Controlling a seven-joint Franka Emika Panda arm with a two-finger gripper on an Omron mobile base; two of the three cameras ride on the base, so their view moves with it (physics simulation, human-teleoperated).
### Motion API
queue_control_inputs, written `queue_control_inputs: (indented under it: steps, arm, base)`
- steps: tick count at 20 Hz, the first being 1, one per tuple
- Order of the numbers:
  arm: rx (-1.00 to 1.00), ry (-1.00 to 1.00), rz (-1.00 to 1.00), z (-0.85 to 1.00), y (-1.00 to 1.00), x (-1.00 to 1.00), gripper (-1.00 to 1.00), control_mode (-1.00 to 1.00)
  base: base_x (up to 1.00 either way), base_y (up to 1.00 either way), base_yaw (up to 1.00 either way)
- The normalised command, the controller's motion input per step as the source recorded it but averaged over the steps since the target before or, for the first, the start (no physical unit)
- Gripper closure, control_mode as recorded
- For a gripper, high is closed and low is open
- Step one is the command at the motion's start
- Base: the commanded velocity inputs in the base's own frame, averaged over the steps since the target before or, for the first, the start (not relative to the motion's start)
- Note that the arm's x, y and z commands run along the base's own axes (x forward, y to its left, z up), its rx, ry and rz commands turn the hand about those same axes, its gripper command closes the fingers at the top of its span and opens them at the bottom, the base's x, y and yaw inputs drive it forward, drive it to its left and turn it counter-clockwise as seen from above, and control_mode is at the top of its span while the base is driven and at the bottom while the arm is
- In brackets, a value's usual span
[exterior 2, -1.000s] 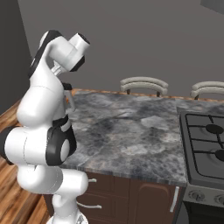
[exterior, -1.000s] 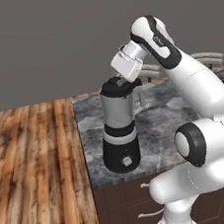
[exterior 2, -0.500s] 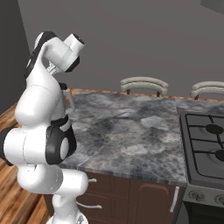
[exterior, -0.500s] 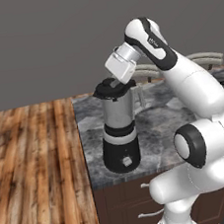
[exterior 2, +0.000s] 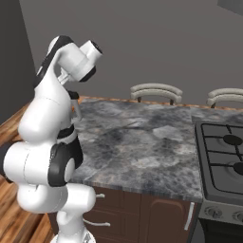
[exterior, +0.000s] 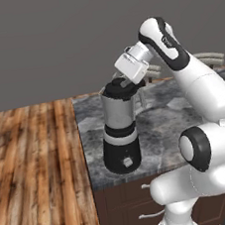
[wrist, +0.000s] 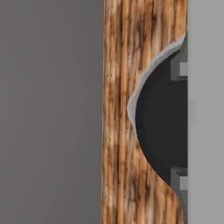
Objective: Close the lid blender by securely placing the lid on top.
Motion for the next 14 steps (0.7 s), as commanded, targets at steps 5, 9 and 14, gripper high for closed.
queue_control_inputs:
  steps: [5, 9, 14]
  arm:
    - [0.01, 0.0, -0.01, -0.21, -0.04, -0.08, 1.0, -1.0]
    - [0.0, 0.0, 0.0, -0.16, 0.36, 0.06, 1.0, -1.0]
    - [0.02, -0.03, 0.0, 0.0, 0.25, 0.13, 1.0, -1.0]
  base:
    - [0.0, 0.0, 0.0]
    - [0.0, 0.0, 0.0]
    - [0.0, 0.0, 0.0]
